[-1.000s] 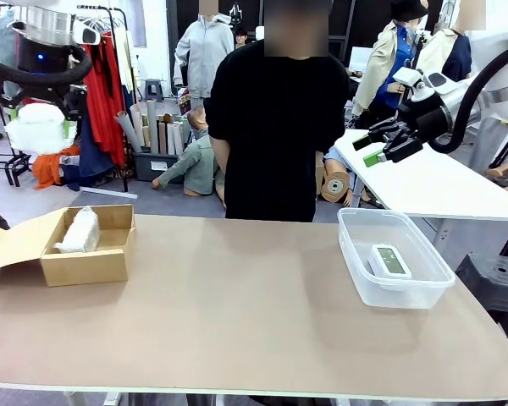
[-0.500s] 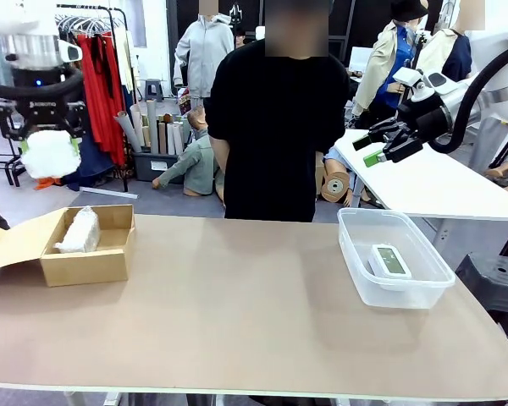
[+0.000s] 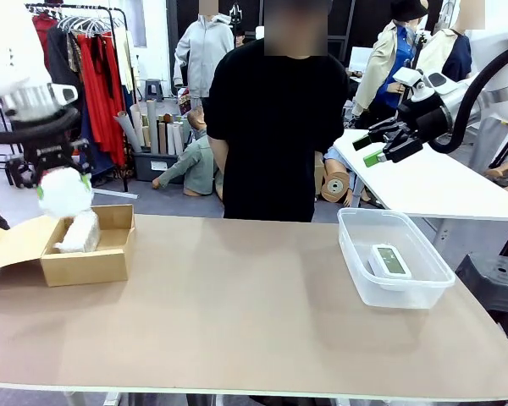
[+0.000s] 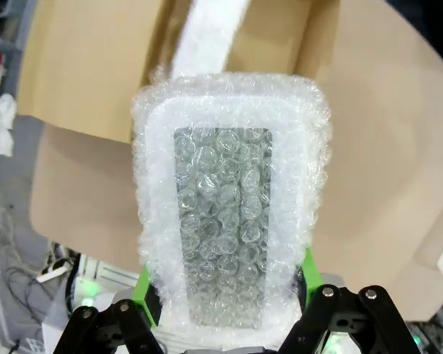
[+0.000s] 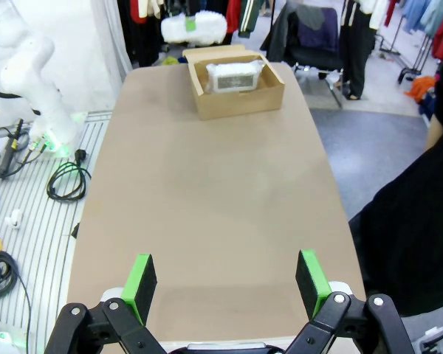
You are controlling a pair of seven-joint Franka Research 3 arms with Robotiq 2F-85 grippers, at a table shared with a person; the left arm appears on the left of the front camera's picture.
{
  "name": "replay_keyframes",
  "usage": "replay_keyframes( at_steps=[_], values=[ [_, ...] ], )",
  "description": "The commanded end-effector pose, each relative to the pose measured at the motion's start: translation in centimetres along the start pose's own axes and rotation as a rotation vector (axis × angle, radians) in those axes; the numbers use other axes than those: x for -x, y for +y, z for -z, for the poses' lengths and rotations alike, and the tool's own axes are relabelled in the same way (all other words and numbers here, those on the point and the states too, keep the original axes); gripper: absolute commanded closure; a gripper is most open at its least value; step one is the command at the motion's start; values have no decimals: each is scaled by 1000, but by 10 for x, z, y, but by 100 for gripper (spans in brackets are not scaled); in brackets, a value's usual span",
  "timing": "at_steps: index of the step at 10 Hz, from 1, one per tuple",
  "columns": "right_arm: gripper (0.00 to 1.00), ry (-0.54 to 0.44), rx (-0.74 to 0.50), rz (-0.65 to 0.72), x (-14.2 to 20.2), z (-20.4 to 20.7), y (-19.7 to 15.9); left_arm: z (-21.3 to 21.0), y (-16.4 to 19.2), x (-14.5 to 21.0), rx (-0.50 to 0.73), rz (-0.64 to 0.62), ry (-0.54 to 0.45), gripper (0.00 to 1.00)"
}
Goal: Separate and place wrapped and unwrapped clocks.
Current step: If the picked Digital clock is wrapped, place it in the Package Box ; if not, place it in the Organizing box.
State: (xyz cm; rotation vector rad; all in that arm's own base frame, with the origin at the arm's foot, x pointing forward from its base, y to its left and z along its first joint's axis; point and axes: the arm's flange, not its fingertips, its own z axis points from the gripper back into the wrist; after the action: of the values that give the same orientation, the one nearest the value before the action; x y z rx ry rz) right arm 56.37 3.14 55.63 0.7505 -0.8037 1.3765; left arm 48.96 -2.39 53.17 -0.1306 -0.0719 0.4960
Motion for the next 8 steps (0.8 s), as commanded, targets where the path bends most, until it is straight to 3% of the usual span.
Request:
replay_keyframes(
  at_steps=[1,3,8],
  values=[
    [0,0,2,-9,-1,-1,1,18,19,-5,75,106,36,100],
    [0,0,2,-9,-1,-1,1,39,15,-20,100,156,-15,100],
    [0,0,2,-9,-1,-1,1,37,15,-11,63,116,19,100]
  ],
)
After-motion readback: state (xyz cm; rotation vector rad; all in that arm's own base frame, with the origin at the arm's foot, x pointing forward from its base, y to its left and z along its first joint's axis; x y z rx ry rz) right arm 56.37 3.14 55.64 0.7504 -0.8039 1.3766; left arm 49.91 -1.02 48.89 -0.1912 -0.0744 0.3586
